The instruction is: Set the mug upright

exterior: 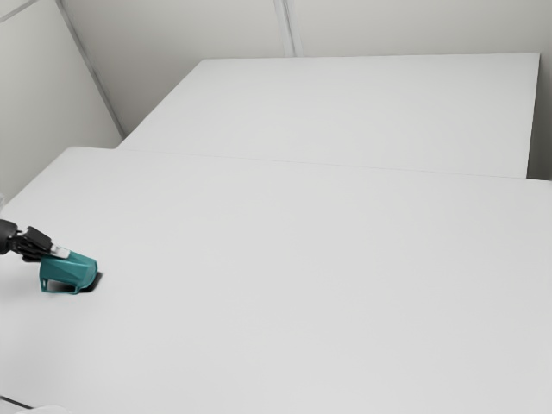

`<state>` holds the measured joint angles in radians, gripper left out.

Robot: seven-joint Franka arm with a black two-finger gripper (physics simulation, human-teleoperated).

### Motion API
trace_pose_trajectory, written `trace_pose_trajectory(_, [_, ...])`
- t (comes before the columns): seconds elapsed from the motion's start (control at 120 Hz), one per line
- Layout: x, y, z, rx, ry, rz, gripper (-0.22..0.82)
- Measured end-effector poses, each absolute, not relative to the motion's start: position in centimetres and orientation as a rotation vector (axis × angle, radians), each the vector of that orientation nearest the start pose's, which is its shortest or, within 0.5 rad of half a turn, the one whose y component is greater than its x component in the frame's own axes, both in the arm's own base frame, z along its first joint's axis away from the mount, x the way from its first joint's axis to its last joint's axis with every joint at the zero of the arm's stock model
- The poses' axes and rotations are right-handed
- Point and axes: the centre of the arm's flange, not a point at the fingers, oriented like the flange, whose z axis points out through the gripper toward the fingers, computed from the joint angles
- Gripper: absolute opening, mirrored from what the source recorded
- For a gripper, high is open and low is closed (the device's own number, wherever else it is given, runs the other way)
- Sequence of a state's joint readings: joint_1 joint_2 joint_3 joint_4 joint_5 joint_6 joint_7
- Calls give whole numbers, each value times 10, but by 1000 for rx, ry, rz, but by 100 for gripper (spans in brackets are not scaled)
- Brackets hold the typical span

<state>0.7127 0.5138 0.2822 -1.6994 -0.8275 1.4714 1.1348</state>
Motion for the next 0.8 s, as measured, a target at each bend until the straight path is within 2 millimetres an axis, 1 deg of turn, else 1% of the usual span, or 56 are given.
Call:
trace_pose_trajectory(0.075, [415, 438, 296, 2202, 96, 307, -13])
trace_pose_trajectory(0.15, [420, 431, 303, 2198, 67, 307, -14])
trace_pose_trajectory(0.208, [426, 424, 315, 2201, 35, 313, -15])
trace_pose_trajectory(0.275, [434, 413, 336, 2209, -15, 325, -16])
trace_pose_trajectory(0.308, [440, 404, 347, 2214, -46, 327, -16])
trace_pose_trajectory(0.375, [456, 382, 366, 2231, -122, 306, -17])
trace_pose_trajectory(0.492, [485, 332, 404, 2315, -275, 235, -17])
trace_pose_trajectory(0.533, [487, 312, 417, 2352, -318, 221, -17])
trace_pose_trajectory(0.575, [487, 294, 426, 2391, -352, 211, -18])
trace_pose_trajectory(0.617, [491, 276, 436, 2444, -397, 195, -18])
trace_pose_trajectory(0.658, [496, 257, 442, 2500, -444, 174, -18])
trace_pose_trajectory(0.8, [527, 202, 446, 2692, -599, 95, -18])
